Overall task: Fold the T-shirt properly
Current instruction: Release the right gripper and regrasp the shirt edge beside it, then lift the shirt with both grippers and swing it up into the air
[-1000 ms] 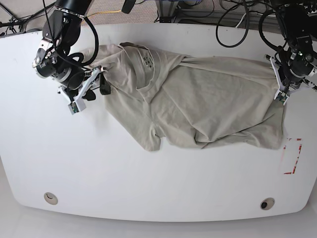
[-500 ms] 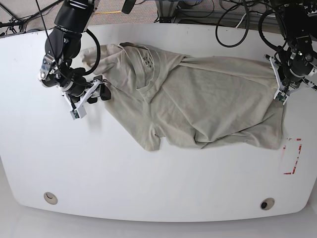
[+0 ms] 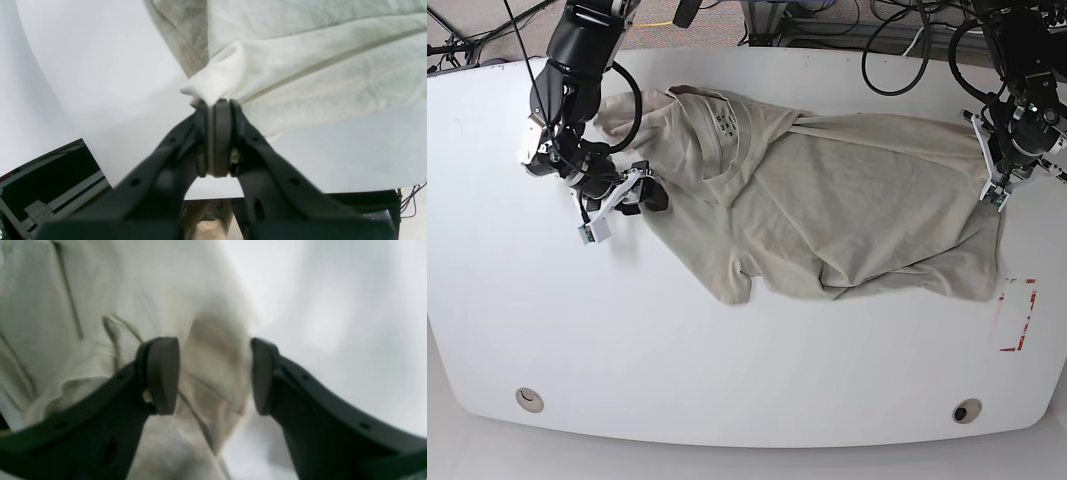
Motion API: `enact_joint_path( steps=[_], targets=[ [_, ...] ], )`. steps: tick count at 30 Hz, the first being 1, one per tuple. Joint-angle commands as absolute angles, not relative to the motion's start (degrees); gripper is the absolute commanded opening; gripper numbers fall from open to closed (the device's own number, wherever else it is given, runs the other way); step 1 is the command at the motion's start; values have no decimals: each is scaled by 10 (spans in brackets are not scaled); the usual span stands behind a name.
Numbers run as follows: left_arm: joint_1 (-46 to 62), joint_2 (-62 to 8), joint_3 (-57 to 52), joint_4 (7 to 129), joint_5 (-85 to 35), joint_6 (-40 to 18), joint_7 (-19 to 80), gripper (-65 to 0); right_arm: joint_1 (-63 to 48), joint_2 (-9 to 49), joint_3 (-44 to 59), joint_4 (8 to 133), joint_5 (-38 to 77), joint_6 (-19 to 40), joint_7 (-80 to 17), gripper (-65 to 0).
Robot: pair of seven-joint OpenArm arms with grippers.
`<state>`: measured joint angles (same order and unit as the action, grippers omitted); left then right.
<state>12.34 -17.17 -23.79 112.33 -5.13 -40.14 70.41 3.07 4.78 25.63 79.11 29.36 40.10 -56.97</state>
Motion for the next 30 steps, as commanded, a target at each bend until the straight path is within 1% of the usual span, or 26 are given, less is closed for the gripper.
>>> enact_joint_path(
  steps=[1, 4, 6, 7, 9, 11, 15, 20, 26, 30],
  targets=[
    [117, -180, -240, 1132, -48, -400, 698, -650, 34, 40, 253, 793, 278, 400, -589, -320],
    [117, -180, -240, 1132, -48, -400, 698, -650, 36, 31, 253, 793, 278, 400, -588, -325],
    [116, -180, -240, 1132, -48, -400, 698, -650, 45, 31, 254, 793, 278, 400, -583, -358],
    [116, -180, -240, 1132, -48, -400, 698, -650, 49, 32, 254, 792, 275, 400, -577, -411],
    [116, -180, -240, 1132, -48, -400, 698, -650, 52, 32, 254, 784, 259, 400, -567, -549],
    [116, -180, -240, 1132, -48, -400, 698, -650, 65, 34, 254, 780, 240, 400, -566, -650],
    [111, -182, -240, 1135, -49, -400, 698, -650, 79, 47, 254, 784, 218, 400, -566, -650],
    [81, -183, -240, 1137, -49, -400, 698, -650, 105, 80, 254, 784, 219, 400, -568, -650],
    [11, -179, -238, 1137, -49, -400, 698, -650, 154, 120, 253, 784, 219, 400, -571, -650],
    [-40, -172, -204, 1137, -49, -400, 699, -650, 204, 146, 253, 784, 219, 400, -599, -650]
  ],
)
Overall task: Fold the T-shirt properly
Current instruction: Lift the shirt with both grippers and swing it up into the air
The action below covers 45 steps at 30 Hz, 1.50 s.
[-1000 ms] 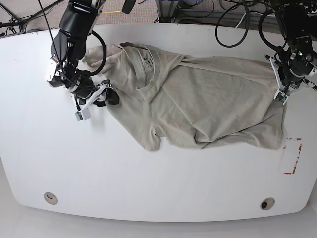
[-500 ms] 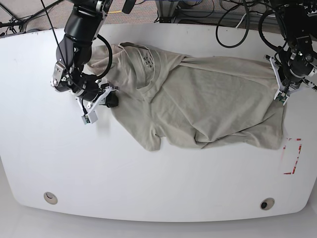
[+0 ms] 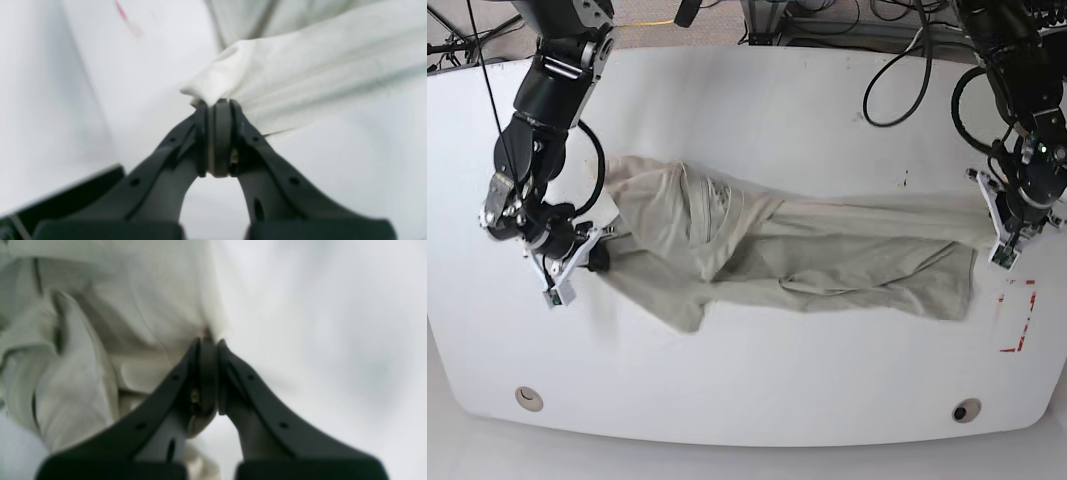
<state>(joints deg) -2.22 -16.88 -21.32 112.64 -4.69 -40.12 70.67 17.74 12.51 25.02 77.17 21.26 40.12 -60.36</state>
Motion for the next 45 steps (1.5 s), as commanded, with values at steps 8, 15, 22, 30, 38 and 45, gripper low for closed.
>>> enact_joint_path(
  steps=[8, 15, 22, 30, 38, 45],
  targets=[
    [-171, -145, -175, 1136, -44, -400, 699, -650, 327, 183, 251, 783, 217, 400, -640, -650],
    [-298, -128, -175, 1134, -44, -400, 701, -650, 451, 220, 170, 783, 219, 400, -657, -650],
    [-418, -131, -179, 1132, -44, -374, 716, -650, 564, 245, 157, 781, 219, 400, -684, -650],
    [-410, -145, -178, 1077, -45, -363, 703, -650, 597, 255, 155, 780, 218, 400, -684, -650],
    [-403, -146, -179, 1094, -45, -365, 704, -650, 583, 257, 156, 780, 218, 400, -685, -650],
    [-425, -154, -179, 1094, -46, -365, 704, -650, 583, 258, 156, 780, 215, 400, -685, -650]
  ],
)
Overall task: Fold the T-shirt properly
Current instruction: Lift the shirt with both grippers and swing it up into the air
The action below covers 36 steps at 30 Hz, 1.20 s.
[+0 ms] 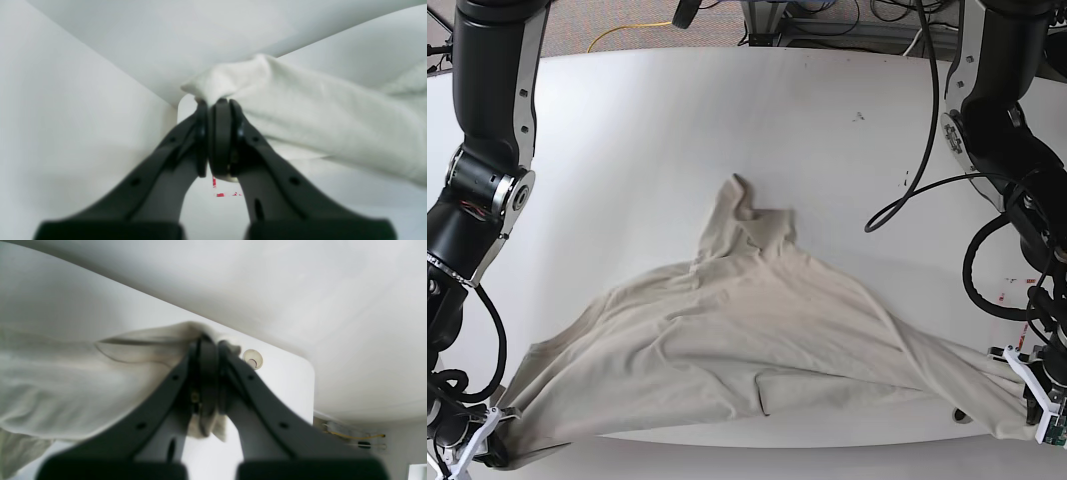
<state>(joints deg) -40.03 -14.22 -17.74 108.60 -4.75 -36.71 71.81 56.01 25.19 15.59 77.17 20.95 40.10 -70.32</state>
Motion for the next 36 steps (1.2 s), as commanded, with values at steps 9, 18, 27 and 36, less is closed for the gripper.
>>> enact_joint_path(
  steps=[9, 18, 27, 36],
  targets=[
    [-470, -164, -177, 1091, -45, -364, 704, -650, 604, 260, 156, 779, 214, 400, -685, -650],
    [-466, -170, -180, 1091, -44, -364, 704, -650, 598, 277, 155, 779, 215, 400, -685, -650],
    [-354, -200, -216, 1098, -50, -366, 703, -650, 490, 285, 167, 783, 218, 400, -684, -650],
    [-232, -201, -276, 1098, -49, -400, 703, -650, 331, 278, 255, 819, 220, 400, -684, -650]
  ],
)
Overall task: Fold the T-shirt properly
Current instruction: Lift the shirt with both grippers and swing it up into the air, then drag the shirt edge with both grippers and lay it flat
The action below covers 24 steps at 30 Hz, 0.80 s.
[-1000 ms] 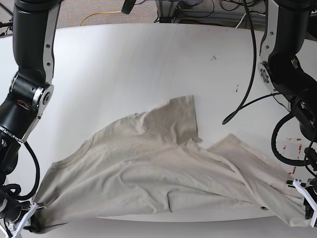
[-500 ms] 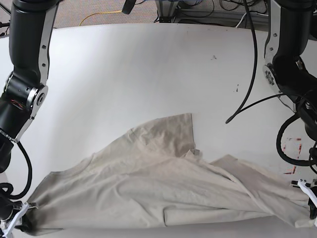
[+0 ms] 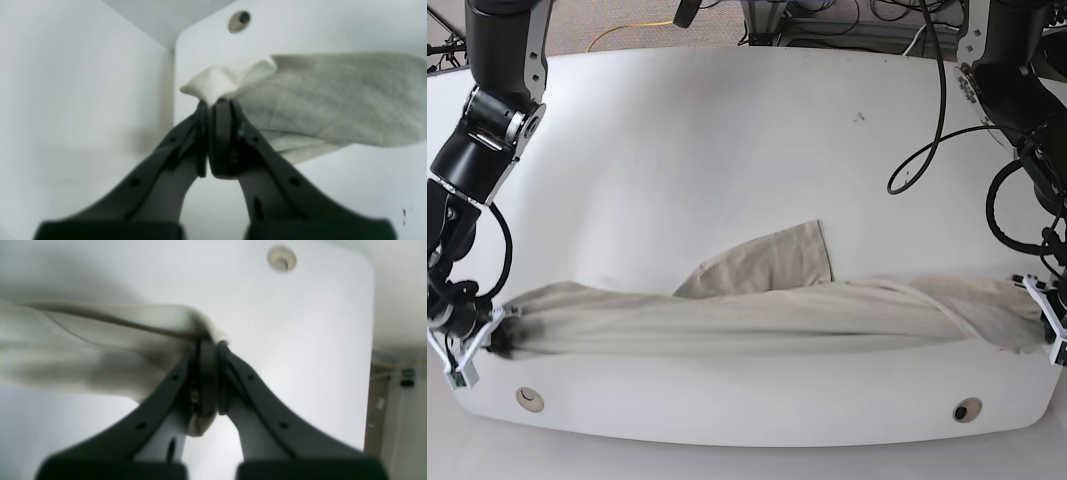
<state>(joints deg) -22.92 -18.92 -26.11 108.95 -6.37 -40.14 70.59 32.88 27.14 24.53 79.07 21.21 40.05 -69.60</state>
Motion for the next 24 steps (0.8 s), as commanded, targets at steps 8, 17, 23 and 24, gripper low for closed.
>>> enact_joint_path(
  steps=[8, 17, 23, 24],
  targets=[
    [-113, -197, -307, 1124, -50, -400, 703, -650, 168, 236, 313, 924, 220, 400, -691, -650],
    [1, -196, -315, 1127, -51, -400, 703, -650, 35, 176, 353, 984, 220, 400, -691, -650],
    [56, -196, -334, 1124, -51, -400, 703, -650, -24, 149, 371, 996, 219, 400, -691, -650],
    [61, -196, -334, 1124, -50, -400, 703, -650, -32, 146, 372, 996, 219, 400, -691, -650]
  ],
)
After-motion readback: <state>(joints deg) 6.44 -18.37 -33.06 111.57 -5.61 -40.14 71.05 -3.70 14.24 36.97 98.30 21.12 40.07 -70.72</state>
